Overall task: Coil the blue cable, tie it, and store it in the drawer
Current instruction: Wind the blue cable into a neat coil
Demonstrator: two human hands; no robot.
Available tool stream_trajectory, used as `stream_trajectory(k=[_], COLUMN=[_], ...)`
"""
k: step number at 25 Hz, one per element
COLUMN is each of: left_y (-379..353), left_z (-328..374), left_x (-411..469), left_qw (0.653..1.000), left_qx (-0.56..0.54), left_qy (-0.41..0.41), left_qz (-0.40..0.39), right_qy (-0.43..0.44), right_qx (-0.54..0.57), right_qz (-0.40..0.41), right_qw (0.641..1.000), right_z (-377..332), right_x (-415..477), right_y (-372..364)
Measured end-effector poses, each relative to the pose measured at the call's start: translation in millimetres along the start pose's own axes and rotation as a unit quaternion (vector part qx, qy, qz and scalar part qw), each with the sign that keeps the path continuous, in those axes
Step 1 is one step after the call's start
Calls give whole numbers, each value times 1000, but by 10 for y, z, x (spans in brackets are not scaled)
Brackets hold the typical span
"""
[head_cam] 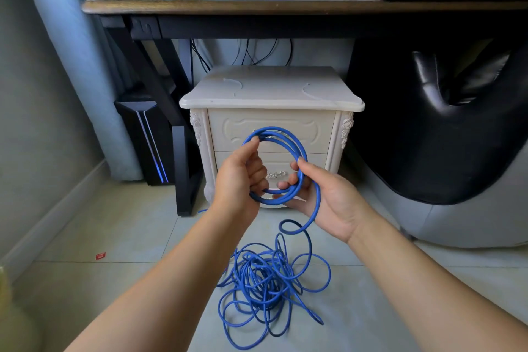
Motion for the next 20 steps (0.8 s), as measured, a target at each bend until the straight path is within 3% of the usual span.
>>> stream_trajectory(k=[3, 8, 13, 16, 18, 20], left_y=[5, -130, -73, -106, -177, -238], left_z=[-163, -245, -81, -19, -57, -146], left_x=[-11, -71, -50, -13, -21, -34], left_qw=[1000, 992, 961, 919, 902, 900], left_qx=[-16, 19, 212, 338, 369, 361], left_qy=[8, 56, 33, 39, 48, 54], left_qz=[12, -115, -172, -197, -221, -237], right_qy=[44, 130, 99, 112, 139, 174], right_qx=[49, -16, -182, -338, -447, -488], right_qz=[56, 127, 122, 114, 129, 156], right_qw=[996, 983, 971, 928, 874, 841], right_z=[31, -234, -287, -339, -384, -434], right_x=[53, 44, 65, 44, 9, -7], right_y=[80, 152, 115, 41, -20, -24])
Point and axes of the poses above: each hand's wrist, its own x-axis towards the middle knuckle, its own y-axis out of the back of the hand, z = x × y, the point moved 8 cm from there along x, towards the middle knuckle, and after that the axes turned 8 degrees about -y, right-handed, at the moved point
